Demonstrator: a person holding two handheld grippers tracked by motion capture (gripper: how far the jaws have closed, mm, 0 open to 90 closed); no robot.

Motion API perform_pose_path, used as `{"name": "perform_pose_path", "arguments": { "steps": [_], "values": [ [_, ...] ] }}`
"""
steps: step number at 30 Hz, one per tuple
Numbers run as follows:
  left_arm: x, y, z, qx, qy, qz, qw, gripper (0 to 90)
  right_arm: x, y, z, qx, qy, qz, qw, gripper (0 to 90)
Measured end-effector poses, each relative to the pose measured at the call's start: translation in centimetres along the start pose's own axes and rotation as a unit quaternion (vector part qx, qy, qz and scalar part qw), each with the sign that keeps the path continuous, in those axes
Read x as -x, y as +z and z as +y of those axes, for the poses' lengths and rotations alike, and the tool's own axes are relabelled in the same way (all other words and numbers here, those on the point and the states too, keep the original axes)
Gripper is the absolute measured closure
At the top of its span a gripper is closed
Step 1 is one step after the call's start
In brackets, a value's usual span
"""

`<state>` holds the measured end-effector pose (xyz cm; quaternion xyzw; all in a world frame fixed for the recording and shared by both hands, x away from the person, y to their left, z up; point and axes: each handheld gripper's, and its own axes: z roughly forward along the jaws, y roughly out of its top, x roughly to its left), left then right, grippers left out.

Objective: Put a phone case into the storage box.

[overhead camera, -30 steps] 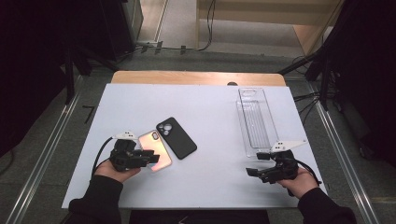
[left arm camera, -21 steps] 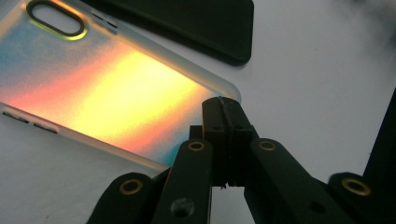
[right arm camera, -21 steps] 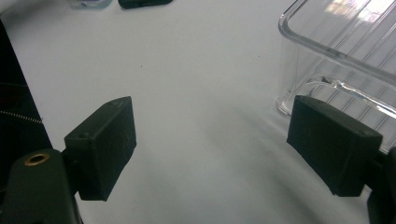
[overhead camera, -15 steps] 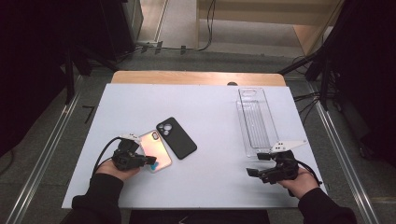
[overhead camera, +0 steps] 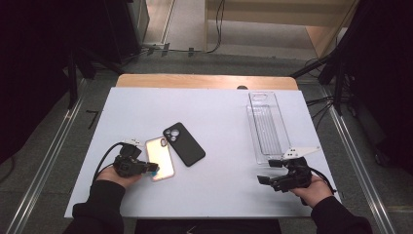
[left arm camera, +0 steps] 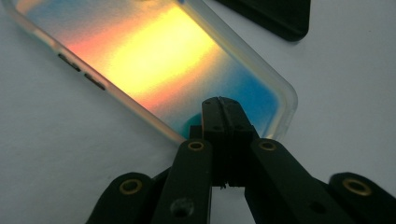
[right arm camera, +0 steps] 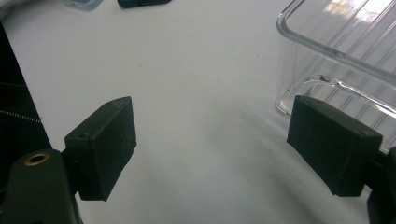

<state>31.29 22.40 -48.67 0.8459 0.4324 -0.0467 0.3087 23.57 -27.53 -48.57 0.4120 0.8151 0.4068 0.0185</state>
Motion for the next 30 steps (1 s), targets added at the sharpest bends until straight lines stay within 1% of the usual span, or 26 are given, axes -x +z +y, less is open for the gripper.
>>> {"name": "perform_pose_path", "arguments": {
  "steps": [3,5,6,7,9,10,11,13,15,16,19,22,25,26,27,28,29,30],
  "values": [
    [-0.4,-0.4,-0.1,0.001,-0.004,0.006,1.0,89.8,0.0,0.0,0.0,0.0,0.0,0.0,1.0,13.9],
    [-0.7,-0.6,-0.2,0.003,-0.005,0.015,0.9999,89.7,0.0,0.0,0.0,0.0,0.0,0.0,1.0,13.9],
    [-0.7,-0.6,-0.2,0.003,-0.005,0.015,0.9999,89.7,0.0,0.0,0.0,0.0,0.0,0.0,1.0,13.9],
    [-1.0,-0.9,-0.3,0.005,-0.008,0.021,0.9997,89.7,0.0,0.0,0.0,0.0,0.0,0.0,1.0,13.9],
    [-1.3,-1.0,-0.3,0.007,-0.011,0.023,0.9997,89.7,0.0,0.0,0.0,-0.001,0.001,0.0,1.0,13.9],
    [-1.6,-1.3,-0.4,0.009,-0.015,0.031,0.9994,89.6,0.0,0.0,0.0,-0.001,0.0,0.0,1.0,13.9],
    [-1.6,-1.3,-0.4,0.009,-0.015,0.031,0.9994,89.6,0.0,0.0,0.0,0.0,-0.001,0.0,1.0,13.9],
    [-1.9,-1.6,-0.5,0.011,-0.017,0.038,0.9991,89.5,0.0,0.0,0.0,-0.001,-0.001,-0.001,1.0,13.9],
    [-2.2,-1.8,-0.6,0.015,-0.022,0.041,0.9988,89.5,0.0,0.0,0.0,0.0,0.0,0.0,1.0,13.9],
    [-2.5,-1.9,-0.6,0.018,-0.023,0.046,0.9985,89.5,0.0,0.0,0.0,0.0,0.001,0.0,1.0,13.9],
    [-2.8,-2.0,-0.6,0.025,-0.027,0.05,0.9981,89.4,0.0,0.0,0.0,-0.001,0.0,0.0,1.0,13.9],
    [-2.8,-2.0,-0.5,0.028,-0.029,0.045,0.9982,86.3,0.0,0.0,0.0,-0.002,0.0,0.0,1.0,13.9],
    [-2.6,-2.1,-0.5,0.03,-0.021,0.034,0.9988,85.3,0.0,0.0,0.0,-0.002,0.0,0.0,1.0,13.9],
    [-2.5,-2.2,-0.5,0.035,-0.023,0.03,0.9987,82.6,0.0,0.0,0.0,-0.002,0.0,-0.001,1.0,13.9],
    [-2.4,-2.5,-0.5,0.048,-0.02,0.022,0.9984,78.1,0.0,0.0,0.0,-0.002,0.0,-0.001,1.0,13.9],
    [-2.4,-2.5,-0.5,0.048,-0.02,0.022,0.9984,75.0,0.0,0.0,0.0,-0.002,0.0,-0.001,1.0,13.9],
    [-2.3,-2.7,-0.5,0.055,-0.02,0.015,0.9982,75.0,0.1,0.0,0.0,-0.004,-0.001,-0.001,1.0,13.9],
    [-1.9,-3.0,-0.4,0.072,-0.011,0.001,0.9973,68.1,0.1,0.0,0.0,-0.003,0.0,-0.004,1.0,13.9]
  ]
}}
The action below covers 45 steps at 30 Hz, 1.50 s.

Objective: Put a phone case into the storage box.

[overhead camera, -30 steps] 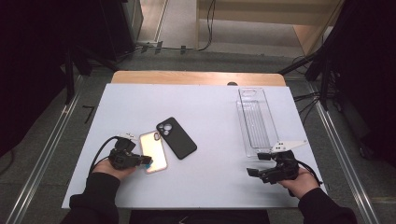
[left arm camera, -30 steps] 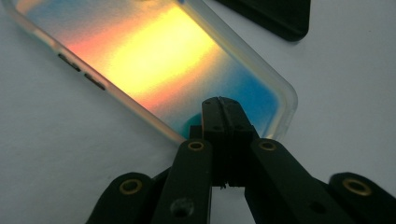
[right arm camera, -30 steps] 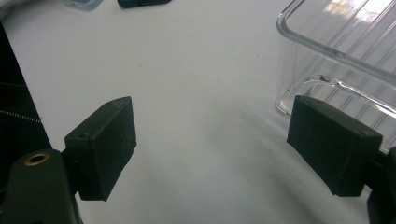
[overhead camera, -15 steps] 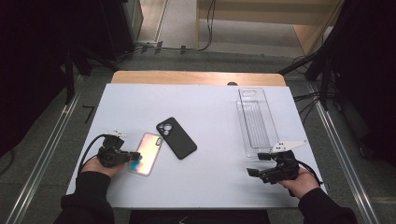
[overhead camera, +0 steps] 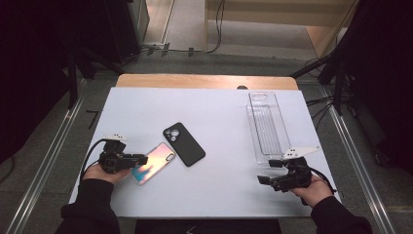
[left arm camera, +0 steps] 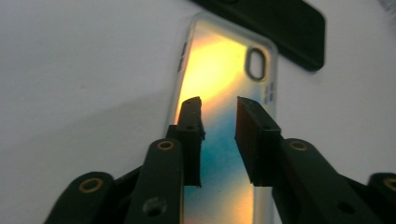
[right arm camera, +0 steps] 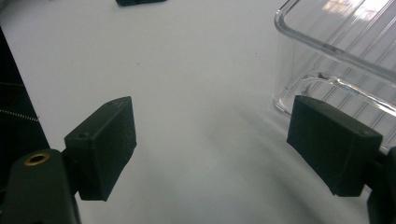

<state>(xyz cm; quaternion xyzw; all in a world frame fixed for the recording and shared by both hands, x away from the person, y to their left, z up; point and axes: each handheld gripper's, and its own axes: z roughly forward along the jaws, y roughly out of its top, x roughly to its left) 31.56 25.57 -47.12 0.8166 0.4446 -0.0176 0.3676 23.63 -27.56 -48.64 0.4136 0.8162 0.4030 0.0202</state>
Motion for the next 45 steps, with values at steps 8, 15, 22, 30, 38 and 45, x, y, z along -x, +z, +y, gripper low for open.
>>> {"name": "perform_pose_path", "arguments": {
  "steps": [8,15,22,30,38,45],
  "values": [
    [2.5,-0.3,-0.1,0.039,0.044,-0.049,0.9971,40.4,0.0,0.0,0.0,0.002,0.001,-0.001,1.0,13.9],
    [3.9,0.0,-0.2,0.05,0.061,-0.065,0.9947,33.2,0.1,0.1,0.0,0.001,0.003,-0.001,1.0,13.9],
    [5.0,0.2,-0.5,0.06,0.058,-0.087,0.9927,33.1,0.0,0.3,0.1,-0.002,0.002,-0.001,1.0,13.9],
    [6.4,0.5,-0.9,0.055,0.075,-0.09,0.9916,32.9,-0.7,0.5,0.3,-0.001,0.007,-0.003,1.0,13.9],
    [6.2,0.5,-0.8,0.055,0.08,-0.077,0.9922,31.3,-0.9,0.7,0.4,-0.002,-0.001,-0.006,1.0,13.9],
    [5.7,0.3,-0.3,0.063,0.097,-0.037,0.9926,28.4,-0.5,0.6,0.2,-0.008,0.002,-0.006,0.9999,13.9]
  ]
}}
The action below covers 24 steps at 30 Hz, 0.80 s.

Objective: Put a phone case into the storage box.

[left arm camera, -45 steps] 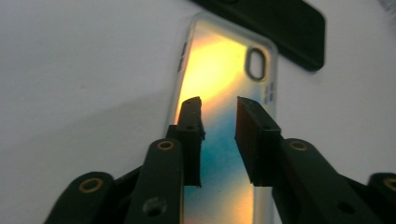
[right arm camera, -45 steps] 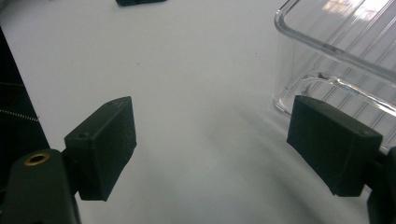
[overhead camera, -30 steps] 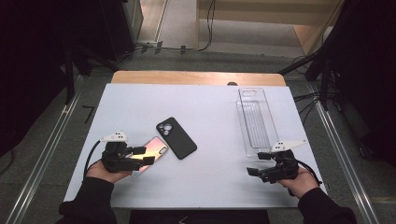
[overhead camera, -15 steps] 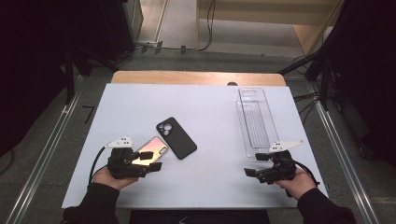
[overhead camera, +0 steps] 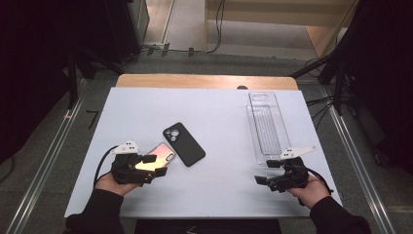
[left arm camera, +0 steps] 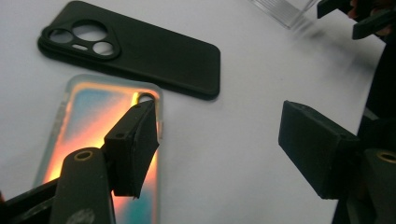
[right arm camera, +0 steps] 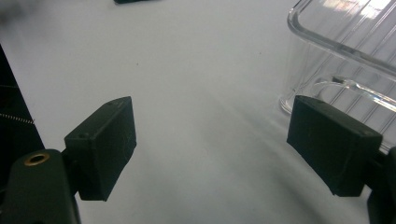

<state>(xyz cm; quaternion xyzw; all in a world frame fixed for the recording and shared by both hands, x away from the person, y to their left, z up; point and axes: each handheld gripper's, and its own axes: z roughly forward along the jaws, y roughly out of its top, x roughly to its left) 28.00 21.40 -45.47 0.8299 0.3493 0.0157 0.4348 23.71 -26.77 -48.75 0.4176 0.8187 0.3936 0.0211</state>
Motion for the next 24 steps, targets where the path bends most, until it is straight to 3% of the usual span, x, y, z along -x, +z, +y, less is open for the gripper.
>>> {"name": "perform_pose_path", "arguments": {
  "steps": [3,12,17,20,24],
  "values": [
    [-0.5,0.1,0.3,0.002,0.005,0.016,0.9999,26.2,0.0,0.0,0.0,-0.001,-0.001,0.001,1.0,13.9],
    [-2.3,0.3,0.7,0.019,0.009,0.023,0.9995,23.8,0.0,0.0,0.0,-0.003,0.001,0.001,1.0,13.9],
    [-3.0,0.6,0.7,0.009,0.001,0.025,0.9996,19.8,0.0,0.0,0.0,-0.003,0.001,0.001,1.0,13.9],
    [-3.4,1.2,0.6,-0.004,0.007,0.029,0.9995,0.0,0.1,0.0,0.0,-0.004,0.001,0.0,1.0,13.9],
    [-4.0,1.6,0.6,-0.011,0.001,0.017,0.9998,0.0,0.0,0.0,0.0,-0.003,0.0,0.0,1.0,13.9]
  ]
}}
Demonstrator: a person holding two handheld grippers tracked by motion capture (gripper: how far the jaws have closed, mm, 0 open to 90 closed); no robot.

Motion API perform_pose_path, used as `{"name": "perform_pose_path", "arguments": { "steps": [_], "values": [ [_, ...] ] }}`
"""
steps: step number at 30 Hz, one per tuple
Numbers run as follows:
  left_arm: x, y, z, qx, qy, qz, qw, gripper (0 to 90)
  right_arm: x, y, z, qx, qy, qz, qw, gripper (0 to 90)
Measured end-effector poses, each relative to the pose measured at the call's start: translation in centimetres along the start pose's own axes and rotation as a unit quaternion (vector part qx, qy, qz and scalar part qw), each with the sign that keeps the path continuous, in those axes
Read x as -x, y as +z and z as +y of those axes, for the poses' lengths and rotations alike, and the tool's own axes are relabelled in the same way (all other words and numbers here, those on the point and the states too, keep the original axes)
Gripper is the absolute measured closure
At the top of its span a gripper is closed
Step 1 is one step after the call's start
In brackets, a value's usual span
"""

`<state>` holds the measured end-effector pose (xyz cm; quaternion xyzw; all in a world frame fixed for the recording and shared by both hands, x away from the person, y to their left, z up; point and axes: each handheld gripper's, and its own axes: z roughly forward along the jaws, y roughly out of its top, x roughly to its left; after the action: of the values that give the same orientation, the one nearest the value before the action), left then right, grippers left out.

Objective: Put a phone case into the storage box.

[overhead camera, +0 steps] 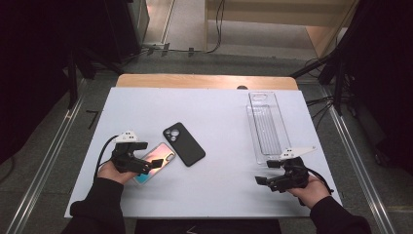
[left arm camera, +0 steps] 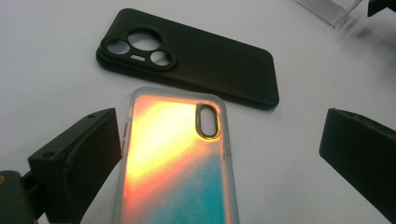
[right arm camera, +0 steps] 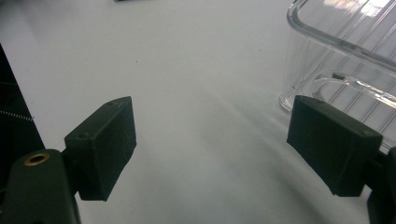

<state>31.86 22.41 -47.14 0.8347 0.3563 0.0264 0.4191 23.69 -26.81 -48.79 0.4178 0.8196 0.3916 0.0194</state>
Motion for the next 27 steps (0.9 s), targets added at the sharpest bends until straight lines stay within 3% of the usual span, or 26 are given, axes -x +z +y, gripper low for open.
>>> {"name": "perform_pose_path", "arguments": {
  "steps": [5,20,27],
  "values": [
    [-0.3,0.7,-0.3,-0.033,0.004,0.017,0.9993,0.0,0.1,0.0,0.0,0.0,-0.001,-0.001,1.0,13.9],
    [-0.5,2.2,-1.2,-0.078,0.012,0.03,0.9965,0.0,0.0,0.0,0.0,-0.001,-0.003,0.0,1.0,13.9],
    [-0.1,2.4,-1.7,-0.069,0.028,0.05,0.996,0.0,0.0,0.0,-0.1,-0.003,-0.003,-0.002,1.0,13.9]
  ]
}}
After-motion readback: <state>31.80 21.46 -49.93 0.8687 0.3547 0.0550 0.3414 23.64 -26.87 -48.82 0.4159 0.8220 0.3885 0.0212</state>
